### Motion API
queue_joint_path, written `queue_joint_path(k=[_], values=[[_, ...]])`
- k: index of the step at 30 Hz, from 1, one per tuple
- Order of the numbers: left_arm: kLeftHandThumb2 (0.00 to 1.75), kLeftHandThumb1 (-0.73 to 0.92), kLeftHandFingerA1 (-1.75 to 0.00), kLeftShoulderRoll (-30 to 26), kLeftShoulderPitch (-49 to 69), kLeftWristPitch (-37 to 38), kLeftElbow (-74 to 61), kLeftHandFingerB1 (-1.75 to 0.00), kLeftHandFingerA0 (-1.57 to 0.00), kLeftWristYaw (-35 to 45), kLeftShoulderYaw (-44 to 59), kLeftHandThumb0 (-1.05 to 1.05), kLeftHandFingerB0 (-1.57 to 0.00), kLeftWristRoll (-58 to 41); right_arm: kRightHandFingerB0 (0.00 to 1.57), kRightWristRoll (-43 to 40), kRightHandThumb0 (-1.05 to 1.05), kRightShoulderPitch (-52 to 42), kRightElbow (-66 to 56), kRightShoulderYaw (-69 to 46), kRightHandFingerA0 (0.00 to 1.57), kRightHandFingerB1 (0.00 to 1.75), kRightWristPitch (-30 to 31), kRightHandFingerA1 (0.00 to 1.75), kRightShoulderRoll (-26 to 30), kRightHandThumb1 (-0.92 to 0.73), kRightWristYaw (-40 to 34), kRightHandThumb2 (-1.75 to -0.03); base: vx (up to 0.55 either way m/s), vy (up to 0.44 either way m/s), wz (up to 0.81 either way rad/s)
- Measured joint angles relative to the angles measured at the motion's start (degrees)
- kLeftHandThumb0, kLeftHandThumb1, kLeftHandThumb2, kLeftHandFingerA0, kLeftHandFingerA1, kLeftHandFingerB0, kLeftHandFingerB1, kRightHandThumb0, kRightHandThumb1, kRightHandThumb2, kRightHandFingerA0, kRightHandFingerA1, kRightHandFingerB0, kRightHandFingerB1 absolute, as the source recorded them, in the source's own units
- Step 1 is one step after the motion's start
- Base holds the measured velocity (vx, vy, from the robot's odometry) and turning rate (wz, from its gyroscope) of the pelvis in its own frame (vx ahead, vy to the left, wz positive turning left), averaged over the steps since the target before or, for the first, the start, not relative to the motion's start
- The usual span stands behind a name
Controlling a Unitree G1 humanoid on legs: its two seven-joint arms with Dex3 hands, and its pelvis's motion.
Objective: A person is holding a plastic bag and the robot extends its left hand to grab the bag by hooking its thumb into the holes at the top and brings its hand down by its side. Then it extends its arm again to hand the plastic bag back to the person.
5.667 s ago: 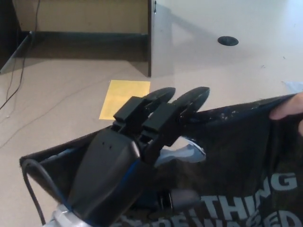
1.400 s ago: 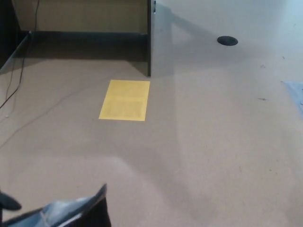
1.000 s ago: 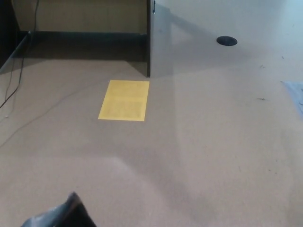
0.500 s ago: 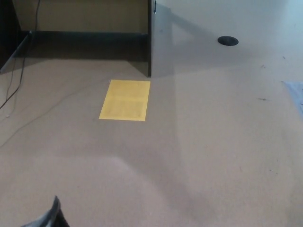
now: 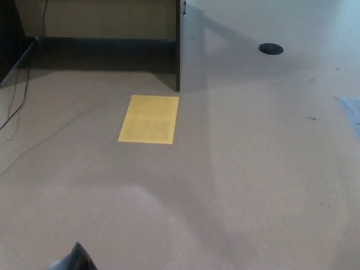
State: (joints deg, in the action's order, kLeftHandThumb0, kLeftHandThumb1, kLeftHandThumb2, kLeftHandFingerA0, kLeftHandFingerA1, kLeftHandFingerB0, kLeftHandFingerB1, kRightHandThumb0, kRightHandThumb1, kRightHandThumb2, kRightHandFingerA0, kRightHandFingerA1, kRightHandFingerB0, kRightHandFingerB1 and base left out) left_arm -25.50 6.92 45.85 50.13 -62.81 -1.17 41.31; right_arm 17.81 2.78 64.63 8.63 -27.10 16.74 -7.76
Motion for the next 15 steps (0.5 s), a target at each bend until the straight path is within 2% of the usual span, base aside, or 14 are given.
queue_joint_path(k=[2, 3, 4, 5, 7, 8, 9, 10, 11, 12, 13, 14, 15], values=[[0.76, 0.66, -1.59, -0.18, 0.0, 0.01, -0.52, -1.18, -0.93, 0.03, 0.39, 0.03, -0.85, -0.32, 0.65, -0.01, -0.32, -0.2, 0.0, -0.02, 0.82, 0.45, -0.1, 0.61, 0.0, -0.68, 0.0, -0.61, 0.0, 0.0, 0.0], [0.75, 0.68, -1.59, -0.35, 0.0, 0.01, -1.06, -1.21, -0.87, 0.21, 0.75, 0.03, -0.8, -0.76, 0.65, -0.01, -0.31, -0.28, 0.0, -0.03, 0.84, 0.45, -0.11, 0.66, 0.0, -0.68, 0.01, -0.6, 0.0, 0.0, 0.0], [0.75, 0.68, -1.59, -0.49, -0.01, 0.01, -1.91, -1.21, -0.87, 0.52, 1.17, 0.03, -0.8, -1.26, 0.65, -0.01, -0.31, -0.3, -0.01, -0.04, 0.84, 0.45, -0.11, 0.66, 0.0, -0.68, 0.0, -0.6, 0.0, 0.0, 0.0], [0.83, 0.66, -1.61, -0.6, -0.04, 0.01, -2.61, -1.25, -0.84, 0.74, 1.47, 0.04, -0.81, -1.62, 0.65, -0.01, -0.31, -0.31, -0.02, -0.04, 0.83, 0.45, -0.11, 0.65, 0.0, -0.68, 0.0, -0.6, 0.0, 0.0, 0.0], [0.83, 0.67, -1.63, -0.8, -0.03, 0.02, -5.32, -1.24, -0.86, 1.45, 2.33, 0.03, -0.81, -2.34, 0.65, -0.01, -0.32, -0.37, -0.02, -0.07, 0.83, 0.45, -0.12, 0.61, 0.02, -0.68, 0.0, -0.61, 0.0, 0.0, 0.0], [1.06, 0.51, -1.3, -0.84, 0.02, 0.02, -7.41, -1.08, -1.17, 1.97, 2.83, 0.06, -0.91, -2.78, 0.64, 0.0, -0.33, -0.39, -0.02, -0.07, 0.82, 0.44, -0.14, 0.63, 0.02, -0.68, 0.0, -0.61, 0.0, 0.0, 0.0], [1.06, 0.51, -1.3, -0.86, 0.14, -0.01, -10.31, -1.08, -1.17, 2.7, 3.55, 0.06, -0.91, -3.37, 0.64, 0.0, -0.33, -0.39, -0.01, -0.05, 0.82, 0.44, -0.2, 0.63, 0.02, -0.68, 0.0, -0.61, 0.0, 0.0, 0.0], [1.02, 0.54, -1.62, -0.86, 0.34, -0.03, -12.46, -1.3, -0.9, 3.2, 3.96, 0.07, -0.85, -3.62, 0.65, 0.01, -0.32, -0.41, 0.01, -0.03, 0.82, 0.44, -0.19, 0.61, 0.02, -0.68, 0.0, -0.61, 0.0, 0.0, 0.0], [1.09, 0.48, -1.34, -0.83, 0.55, -0.04, -14.85, -1.12, -1.21, 3.81, 4.32, 0.08, -0.93, -3.85, 0.64, 0.02, -0.32, -0.45, 0.01, 0.01, 0.83, 0.44, -0.19, 0.6, 0.02, -0.68, 0.0, -0.61, 0.0, 0.0, 0.0], [1.09, 0.48, -1.34, -0.81, 0.63, -0.05, -16.59, -1.12, -1.21, 4.24, 4.56, 0.08, -0.93, -3.98, 0.64, 0.03, -0.32, -0.49, 0.02, 0.03, 0.83, 0.44, -0.2, 0.6, 0.02, -0.68, 0.0, -0.61, 0.0, 0.0, 0.0], [1.01, 0.57, -1.69, -0.77, 0.61, -0.08, -19.34, -1.35, -0.92, 4.89, 4.92, 0.02, -0.81, -4.11, 0.65, 0.03, -0.32, -0.52, 0.06, 0.04, 0.84, 0.45, -0.2, 0.64, 0.02, -0.68, 0.0, -0.6, 0.0, 0.0, 0.0], [1.01, 0.56, -1.68, -0.73, 0.59, -0.18, -21.08, -1.31, -0.94, 5.32, 5.11, 0.03, -0.83, -4.2, 0.65, 0.04, -0.32, -0.52, 0.07, 0.05, 0.83, 0.44, -0.2, 0.65, 0.02, -0.68, 0.0, -0.6, 0.0, 0.0, 0.0], [1.09, 0.52, -1.34, -0.69, 0.37, -0.55, -24.44, -1.09, -1.22, 6.32, 5.42, 0.1, -0.9, -4.42, 0.66, 0.04, -0.32, -0.49, 0.08, 0.05, 0.83, 0.44, -0.2, 0.67, 0.02, -0.67, 0.0, -0.6, 0.0, 0.0, 0.0]])
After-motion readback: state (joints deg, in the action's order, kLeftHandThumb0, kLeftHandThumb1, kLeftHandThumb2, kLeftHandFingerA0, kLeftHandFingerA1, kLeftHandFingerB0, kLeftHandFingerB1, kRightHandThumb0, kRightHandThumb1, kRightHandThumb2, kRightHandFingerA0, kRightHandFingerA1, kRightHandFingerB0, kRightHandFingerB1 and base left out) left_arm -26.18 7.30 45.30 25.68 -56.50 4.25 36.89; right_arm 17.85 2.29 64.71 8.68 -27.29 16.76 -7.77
